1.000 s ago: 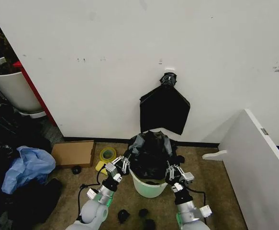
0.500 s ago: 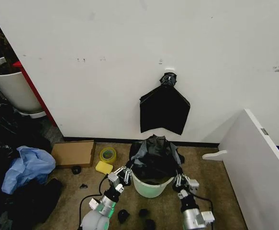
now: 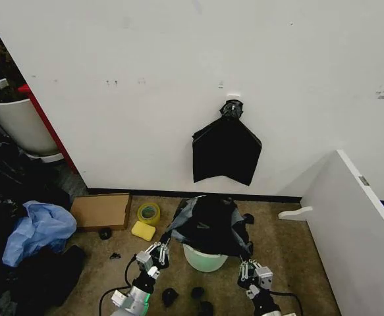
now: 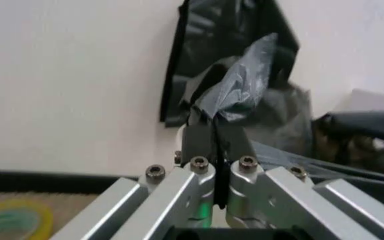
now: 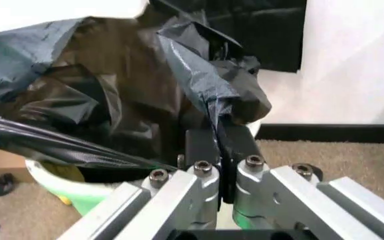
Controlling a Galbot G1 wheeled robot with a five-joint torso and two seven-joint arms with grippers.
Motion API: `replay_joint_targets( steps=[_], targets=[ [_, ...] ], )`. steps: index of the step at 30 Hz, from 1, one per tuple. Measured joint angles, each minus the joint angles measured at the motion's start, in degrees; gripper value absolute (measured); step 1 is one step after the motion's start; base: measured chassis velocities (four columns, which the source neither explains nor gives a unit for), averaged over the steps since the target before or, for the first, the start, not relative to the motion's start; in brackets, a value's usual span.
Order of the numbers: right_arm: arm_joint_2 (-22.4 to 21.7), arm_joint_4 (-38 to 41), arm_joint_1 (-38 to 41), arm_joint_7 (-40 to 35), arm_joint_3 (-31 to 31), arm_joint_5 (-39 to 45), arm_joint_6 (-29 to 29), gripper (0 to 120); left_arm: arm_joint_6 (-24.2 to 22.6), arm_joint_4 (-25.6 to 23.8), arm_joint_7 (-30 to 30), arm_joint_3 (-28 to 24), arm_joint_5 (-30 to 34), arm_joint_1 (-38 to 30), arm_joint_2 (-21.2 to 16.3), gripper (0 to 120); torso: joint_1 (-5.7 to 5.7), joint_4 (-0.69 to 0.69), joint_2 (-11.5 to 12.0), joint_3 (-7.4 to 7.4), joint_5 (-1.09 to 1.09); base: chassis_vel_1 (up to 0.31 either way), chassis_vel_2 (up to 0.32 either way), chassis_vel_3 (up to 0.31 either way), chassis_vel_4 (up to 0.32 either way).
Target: Place the garbage bag over the trash bin.
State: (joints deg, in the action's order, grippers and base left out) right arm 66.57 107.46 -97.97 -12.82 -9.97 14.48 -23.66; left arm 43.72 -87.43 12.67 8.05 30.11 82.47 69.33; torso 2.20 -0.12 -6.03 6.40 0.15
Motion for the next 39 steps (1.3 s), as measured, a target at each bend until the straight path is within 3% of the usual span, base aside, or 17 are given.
replay_joint_targets(
  steps=[8,14,17,22,26,28,31,34,39],
  targets=[
    [-1.84,-5.00,0.64,9.34,-2.65,-0.24,-6.33,0,-0.41,-1.30,-3.97,-0.05,-7.42,3.96,0.88,0,0.00,-0.01,-0.01,-0.01,0.04,0.000,0.000,0.000,0.000],
    [-4.81,-6.64,1.16,16.60,-5.43,-0.10,-7.56,0,-1.15,-2.02,-5.53,-0.14,-12.24,4.70,0.85,0,0.00,-0.01,-0.01,-0.01,0.03,0.000,0.000,0.000,0.000],
    [-6.23,-3.63,1.02,19.51,-7.37,2.51,-7.11,0,-1.61,-4.44,-5.61,0.04,-12.42,5.94,0.47,0,0.00,0.01,-0.01,0.00,0.01,0.000,0.000,0.000,0.000],
    [-8.07,3.02,-0.01,15.06,-7.31,3.88,-1.96,0,-3.53,-8.67,-5.97,0.08,-12.06,7.44,-1.08,0,0.01,0.05,-0.01,0.01,-0.08,0.000,0.000,0.000,0.000],
    [-10.20,11.12,-1.91,6.17,-5.82,5.04,9.39,0,-12.06,-18.44,-8.82,0.66,-10.63,9.22,-5.45,0,0.00,0.02,-0.01,0.01,-0.03,0.000,0.000,0.000,0.000],
    [-10.33,11.79,-2.09,5.16,-5.63,5.40,10.72,0,-13.76,-19.71,-9.41,0.71,-10.51,9.29,-5.99,0,0.00,0.01,-0.01,0.01,-0.03,0.000,0.000,0.000,0.000],
    [-10.64,14.36,-2.37,0.04,-4.55,8.62,18.08,0,-24.32,-24.97,-12.20,0.84,-9.75,8.56,-8.71,0,0.00,0.01,-0.01,0.00,-0.02,0.000,0.000,0.000,0.000],
    [-10.66,14.64,-2.53,-2.24,-4.09,10.89,22.76,0,-32.35,-26.20,-14.01,0.22,-9.12,7.49,-9.90,0,0.00,0.00,-0.01,0.01,-0.01,0.000,0.000,0.000,0.000],
    [-11.00,14.64,-2.89,-3.30,-3.95,13.24,26.25,0,-37.69,-26.29,-16.27,-1.00,-8.92,8.53,-10.53,0,0.00,0.00,-0.01,0.00,-0.01,0.000,0.000,0.000,0.000]
  ],
)
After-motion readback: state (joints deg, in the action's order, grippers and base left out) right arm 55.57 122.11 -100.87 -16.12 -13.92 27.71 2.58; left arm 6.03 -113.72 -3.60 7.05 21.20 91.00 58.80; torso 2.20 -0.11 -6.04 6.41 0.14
